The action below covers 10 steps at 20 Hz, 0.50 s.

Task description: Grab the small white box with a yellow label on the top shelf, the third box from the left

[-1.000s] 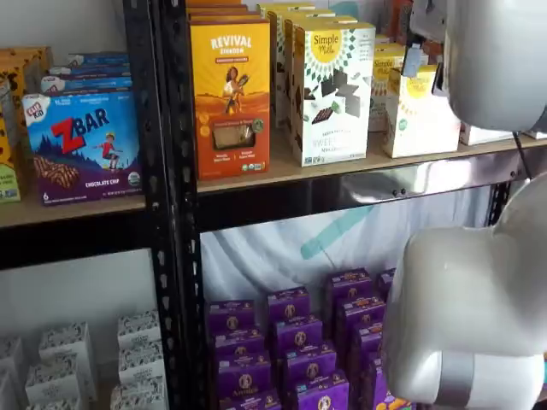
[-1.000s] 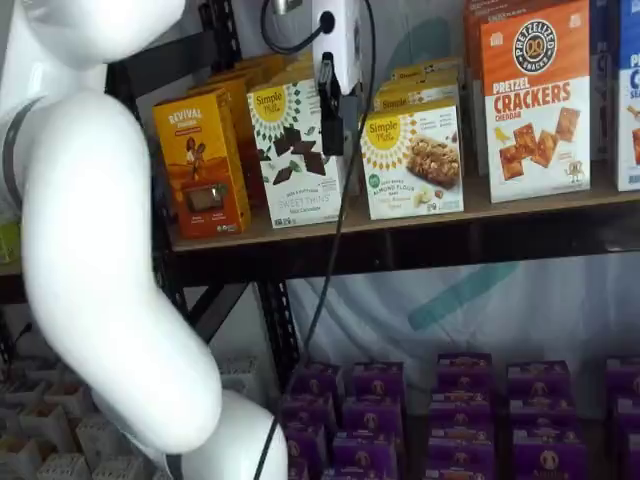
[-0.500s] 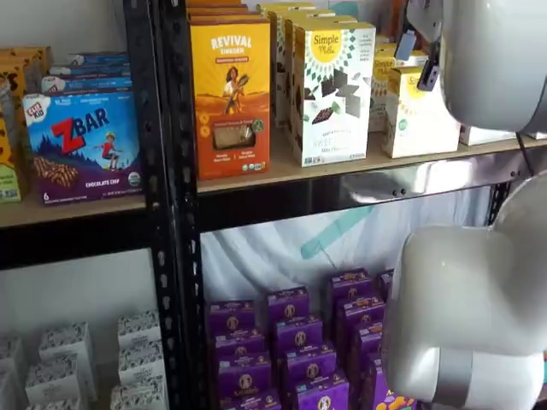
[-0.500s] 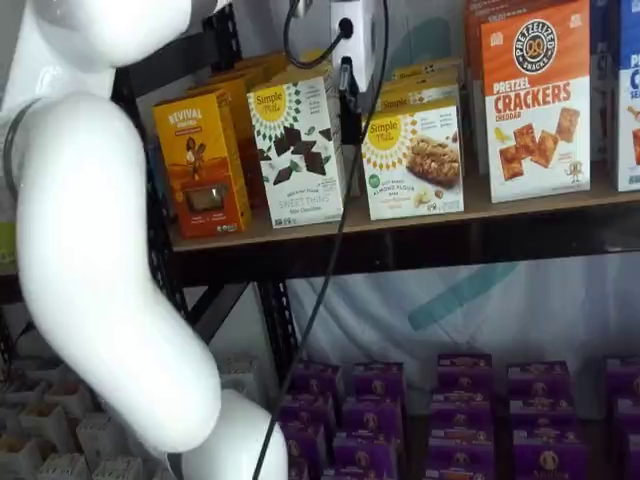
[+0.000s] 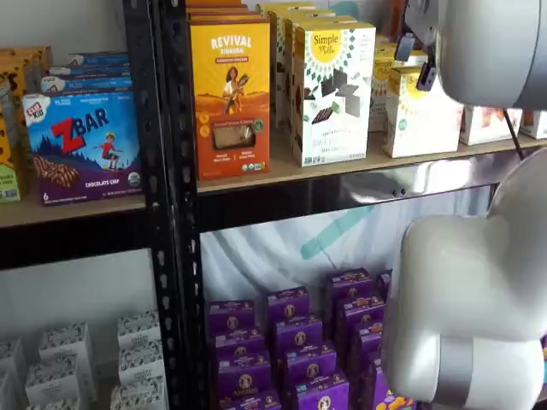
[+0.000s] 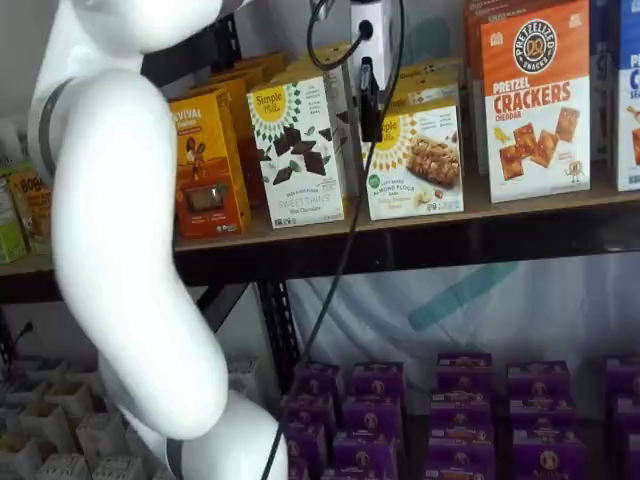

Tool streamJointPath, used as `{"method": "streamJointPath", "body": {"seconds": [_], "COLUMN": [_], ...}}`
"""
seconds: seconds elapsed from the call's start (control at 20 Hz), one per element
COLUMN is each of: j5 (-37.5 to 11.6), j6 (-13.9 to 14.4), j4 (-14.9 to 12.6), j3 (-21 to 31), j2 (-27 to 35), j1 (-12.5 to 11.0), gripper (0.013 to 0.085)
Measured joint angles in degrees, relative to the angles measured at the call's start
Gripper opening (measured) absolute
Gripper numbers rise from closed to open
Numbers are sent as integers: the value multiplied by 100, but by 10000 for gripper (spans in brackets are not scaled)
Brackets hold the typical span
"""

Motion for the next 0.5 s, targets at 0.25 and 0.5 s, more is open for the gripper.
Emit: {"method": "streamJointPath", "body": {"seconds": [0.25,0.5], "j5": [158,391], "j6": [-29,0], "j4": [-170,-331], "j3": [-277,-472], "j2": [308,492], "j1": [-6,35], "gripper": [850,850]}}
